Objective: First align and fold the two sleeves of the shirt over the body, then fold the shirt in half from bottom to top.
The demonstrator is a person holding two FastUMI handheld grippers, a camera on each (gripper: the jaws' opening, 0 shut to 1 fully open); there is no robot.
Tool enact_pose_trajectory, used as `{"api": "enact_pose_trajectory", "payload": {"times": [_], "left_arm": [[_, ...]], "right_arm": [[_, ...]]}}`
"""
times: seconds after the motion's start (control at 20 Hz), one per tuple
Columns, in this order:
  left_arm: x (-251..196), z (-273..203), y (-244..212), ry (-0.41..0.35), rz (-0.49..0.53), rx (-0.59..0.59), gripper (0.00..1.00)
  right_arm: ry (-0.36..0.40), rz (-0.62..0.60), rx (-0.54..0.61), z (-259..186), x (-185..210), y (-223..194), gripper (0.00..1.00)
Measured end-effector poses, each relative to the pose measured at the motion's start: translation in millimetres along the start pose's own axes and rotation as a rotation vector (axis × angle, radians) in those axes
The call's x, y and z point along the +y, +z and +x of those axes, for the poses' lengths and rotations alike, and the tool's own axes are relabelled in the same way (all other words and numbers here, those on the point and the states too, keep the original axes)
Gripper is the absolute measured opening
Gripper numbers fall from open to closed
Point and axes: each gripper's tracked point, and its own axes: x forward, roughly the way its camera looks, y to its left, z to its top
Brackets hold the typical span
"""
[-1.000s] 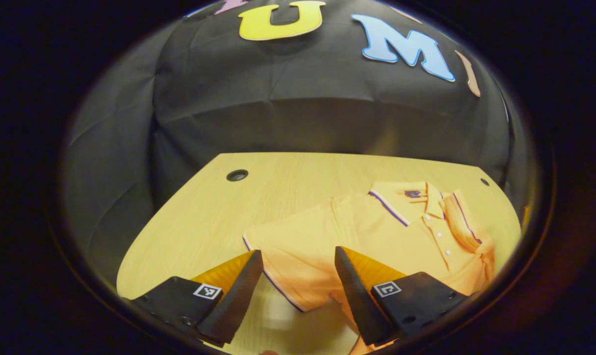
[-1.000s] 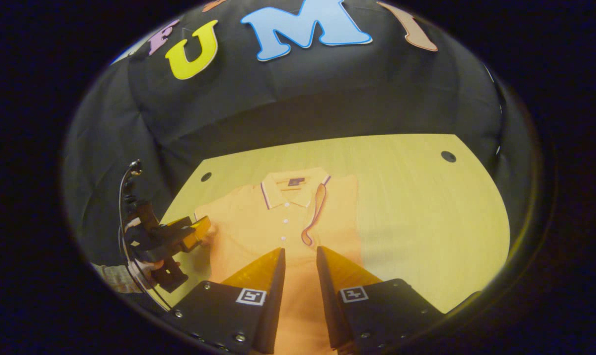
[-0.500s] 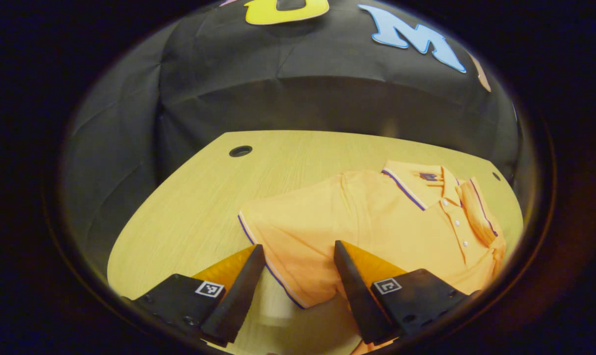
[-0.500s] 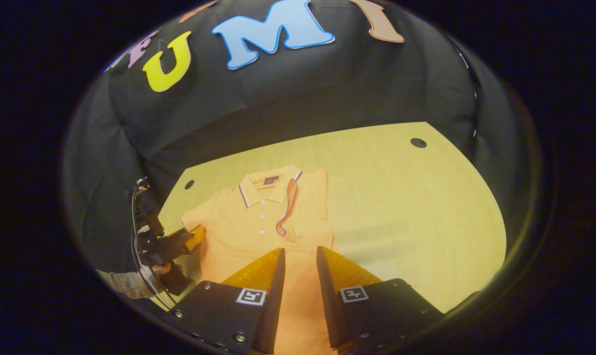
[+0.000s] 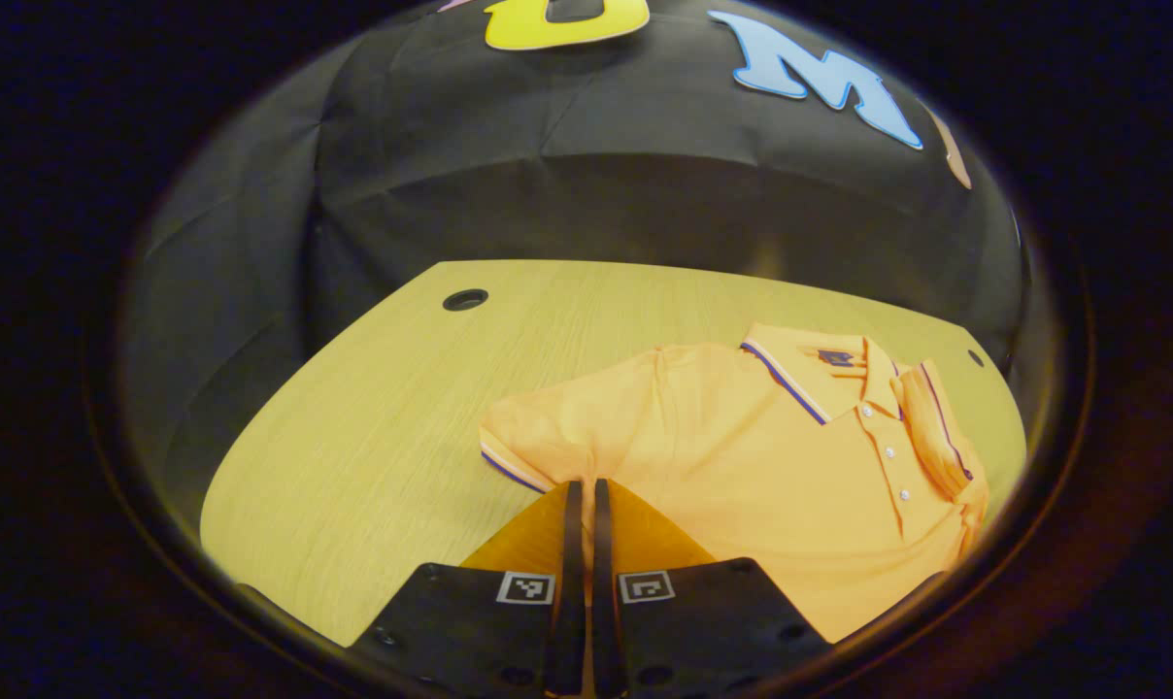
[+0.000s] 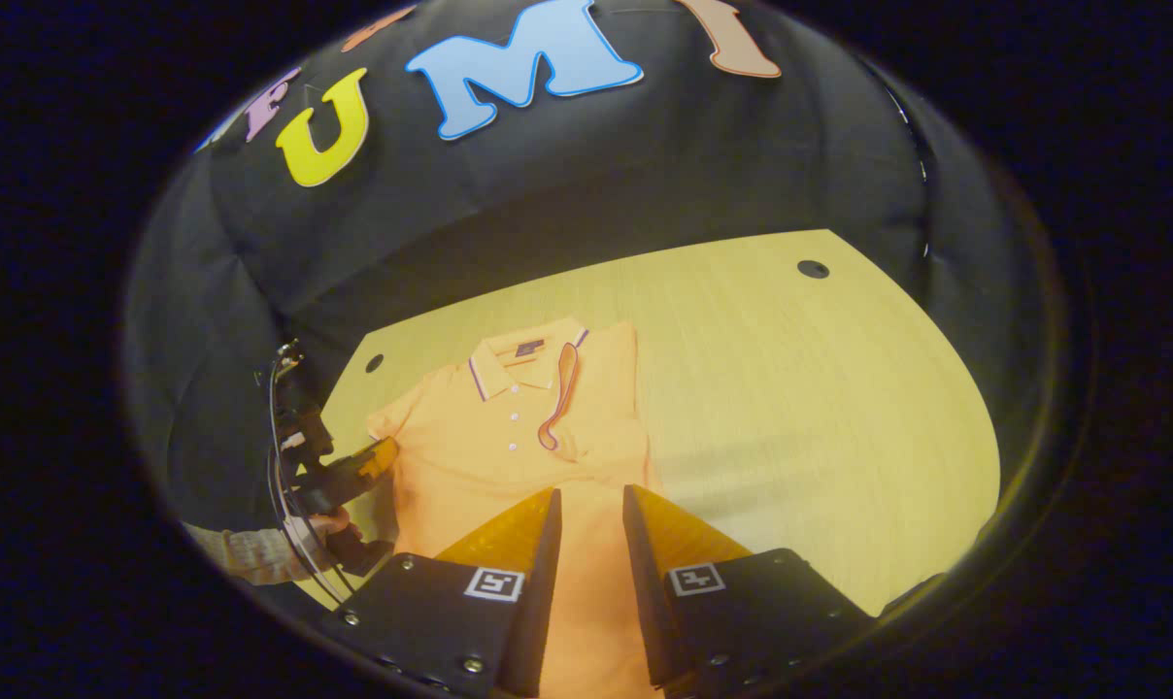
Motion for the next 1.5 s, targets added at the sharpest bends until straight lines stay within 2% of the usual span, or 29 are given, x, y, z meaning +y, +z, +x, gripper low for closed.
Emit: {"api": "enact_pose_trajectory", "payload": {"times": [0.2,0.55,1.0,1.2,1.5], "left_arm": [[-3.1,-0.3,1.9,0.023,0.032,0.006,0.1],[-27.9,-8.3,27.6,-0.003,0.11,-0.032,0.1],[-122.8,-26.5,64.2,-0.165,0.266,-0.117,0.1],[-159.9,-26.8,54.0,-0.235,0.326,-0.103,0.1],[-178.3,-16.4,25.4,-0.274,0.363,-0.014,0.1]], "right_arm": [[-0.003,0.014,-0.002,-6.6,-6.0,-2.6,0.4],[-0.014,0.04,-0.004,-14.6,-14.6,-6.3,0.4],[-0.031,0.075,-0.01,-22.0,-22.6,-16.9,0.4],[-0.046,0.097,-0.019,-26.2,-30.3,-19.4,0.4],[-0.065,0.124,-0.024,-30.1,-40.5,-23.5,0.4]]}}
